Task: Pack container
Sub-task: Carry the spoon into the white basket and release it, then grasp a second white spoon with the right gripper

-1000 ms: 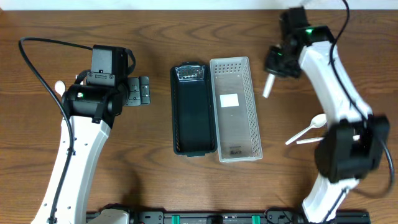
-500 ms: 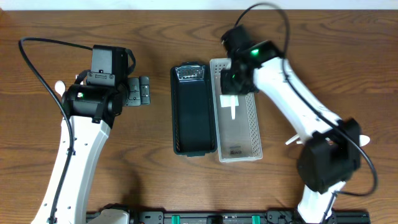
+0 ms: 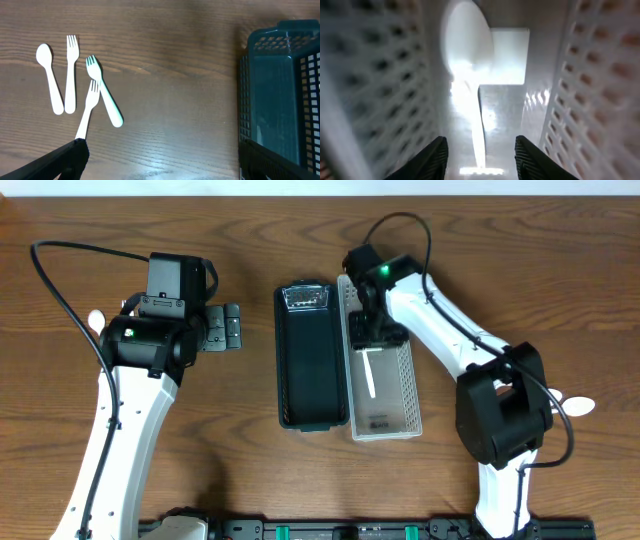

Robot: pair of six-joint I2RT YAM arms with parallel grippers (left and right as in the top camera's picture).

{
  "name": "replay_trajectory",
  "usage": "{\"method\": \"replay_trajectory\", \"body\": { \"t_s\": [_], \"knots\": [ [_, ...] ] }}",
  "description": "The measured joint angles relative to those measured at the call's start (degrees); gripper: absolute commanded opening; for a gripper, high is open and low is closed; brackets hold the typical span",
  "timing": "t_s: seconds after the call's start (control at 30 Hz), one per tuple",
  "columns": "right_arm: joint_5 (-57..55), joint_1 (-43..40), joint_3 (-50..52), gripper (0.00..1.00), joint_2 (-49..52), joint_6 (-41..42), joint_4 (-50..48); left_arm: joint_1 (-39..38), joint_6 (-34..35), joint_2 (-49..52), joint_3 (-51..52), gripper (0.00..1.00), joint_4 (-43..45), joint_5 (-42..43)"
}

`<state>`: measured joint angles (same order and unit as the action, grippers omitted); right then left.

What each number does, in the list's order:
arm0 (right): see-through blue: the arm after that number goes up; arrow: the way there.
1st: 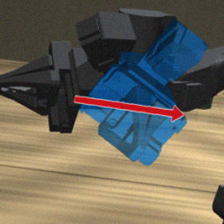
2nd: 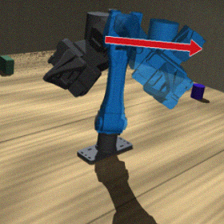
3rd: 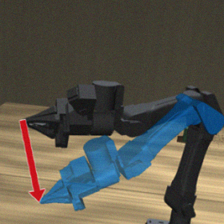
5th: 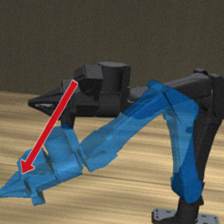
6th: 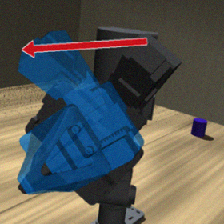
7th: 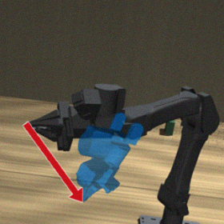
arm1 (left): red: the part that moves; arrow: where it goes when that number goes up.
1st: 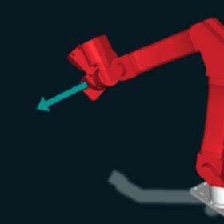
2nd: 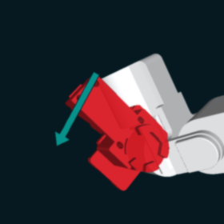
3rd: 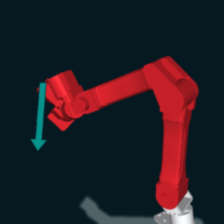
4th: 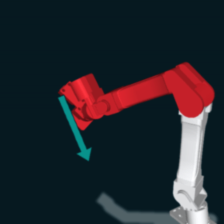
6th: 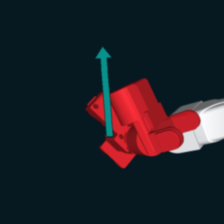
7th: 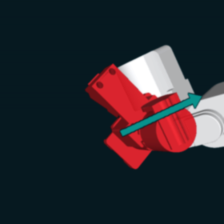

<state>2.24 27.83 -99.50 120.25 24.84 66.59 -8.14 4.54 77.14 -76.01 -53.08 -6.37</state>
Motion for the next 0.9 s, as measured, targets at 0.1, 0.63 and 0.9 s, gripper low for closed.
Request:
{"method": "replay_trajectory", "body": {
  "t_s": [0.1,0.63,0.9],
  "knots": [
    [-0.74,-1.33,-4.83,0.45,-1.36,0.02,2.60,0.00,0.00,0.00,0.00,0.98,-0.04,-0.02],
    [-11.10,-35.12,-8.35,0.50,-24.11,21.11,20.70,0.00,0.00,0.00,0.00,0.98,-0.07,-0.02],
    [-10.84,-35.93,10.29,0.67,-37.35,17.94,12.52,0.00,0.00,0.00,0.00,0.98,-0.07,-0.04]
  ]
}}
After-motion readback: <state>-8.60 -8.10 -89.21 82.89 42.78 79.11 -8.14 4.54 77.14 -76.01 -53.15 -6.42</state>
